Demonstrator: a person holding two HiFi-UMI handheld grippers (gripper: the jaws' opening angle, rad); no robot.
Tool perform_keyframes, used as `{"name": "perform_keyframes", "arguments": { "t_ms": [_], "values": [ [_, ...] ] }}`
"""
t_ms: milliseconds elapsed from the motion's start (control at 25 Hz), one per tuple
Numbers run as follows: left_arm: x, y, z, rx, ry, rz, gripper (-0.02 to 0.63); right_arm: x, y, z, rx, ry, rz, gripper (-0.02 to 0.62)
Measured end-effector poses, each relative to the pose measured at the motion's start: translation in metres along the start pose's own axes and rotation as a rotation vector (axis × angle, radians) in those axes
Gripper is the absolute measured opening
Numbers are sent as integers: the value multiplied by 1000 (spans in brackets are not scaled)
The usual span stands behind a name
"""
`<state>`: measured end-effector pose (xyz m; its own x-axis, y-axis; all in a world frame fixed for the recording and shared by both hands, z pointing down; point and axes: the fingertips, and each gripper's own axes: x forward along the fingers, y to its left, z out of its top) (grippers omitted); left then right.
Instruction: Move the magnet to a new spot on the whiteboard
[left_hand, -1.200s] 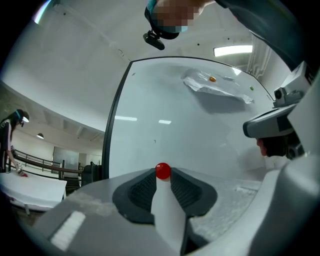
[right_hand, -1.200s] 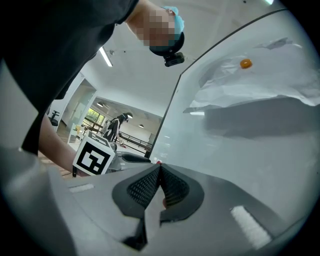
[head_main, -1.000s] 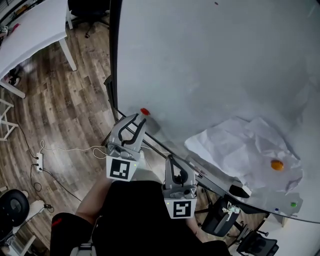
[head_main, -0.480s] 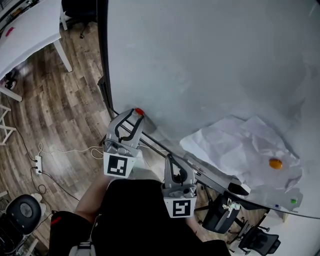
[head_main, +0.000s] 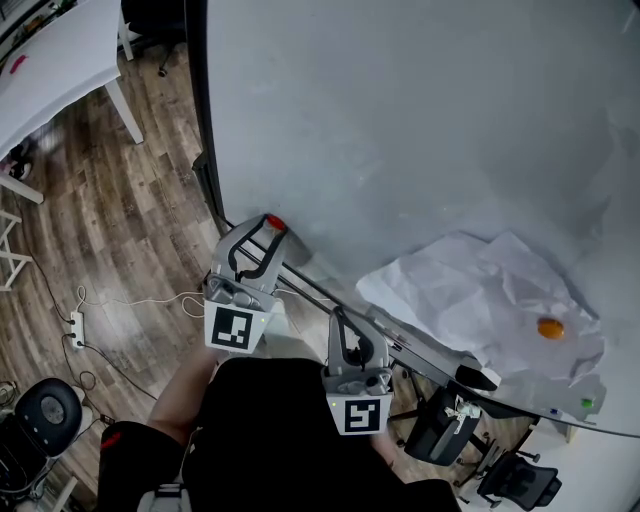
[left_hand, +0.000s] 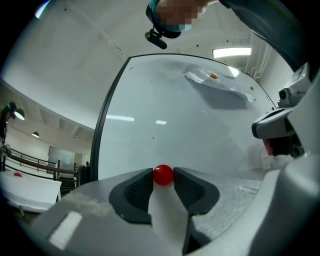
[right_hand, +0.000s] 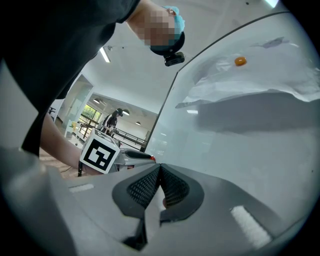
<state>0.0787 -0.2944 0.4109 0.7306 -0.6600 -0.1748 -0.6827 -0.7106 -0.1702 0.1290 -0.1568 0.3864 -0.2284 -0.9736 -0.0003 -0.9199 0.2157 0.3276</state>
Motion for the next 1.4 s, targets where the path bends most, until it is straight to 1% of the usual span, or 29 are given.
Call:
{"name": "perform_keyframes", "arguments": {
  "t_ms": [680, 960, 1160, 1400],
  "values": [
    [0, 2, 0, -17, 19, 26, 127, -6, 0, -1, 7, 0, -2, 2],
    [0, -1, 5, -8, 9, 25, 127, -11, 0, 2, 2, -9, 0, 2],
    [-7, -4, 10, 11, -4, 27, 127, -16, 1, 4, 3, -16, -4, 2],
    [-21, 0, 8, -13, 17, 50, 127, -20, 5, 9, 0, -26, 4, 2]
  ]
}}
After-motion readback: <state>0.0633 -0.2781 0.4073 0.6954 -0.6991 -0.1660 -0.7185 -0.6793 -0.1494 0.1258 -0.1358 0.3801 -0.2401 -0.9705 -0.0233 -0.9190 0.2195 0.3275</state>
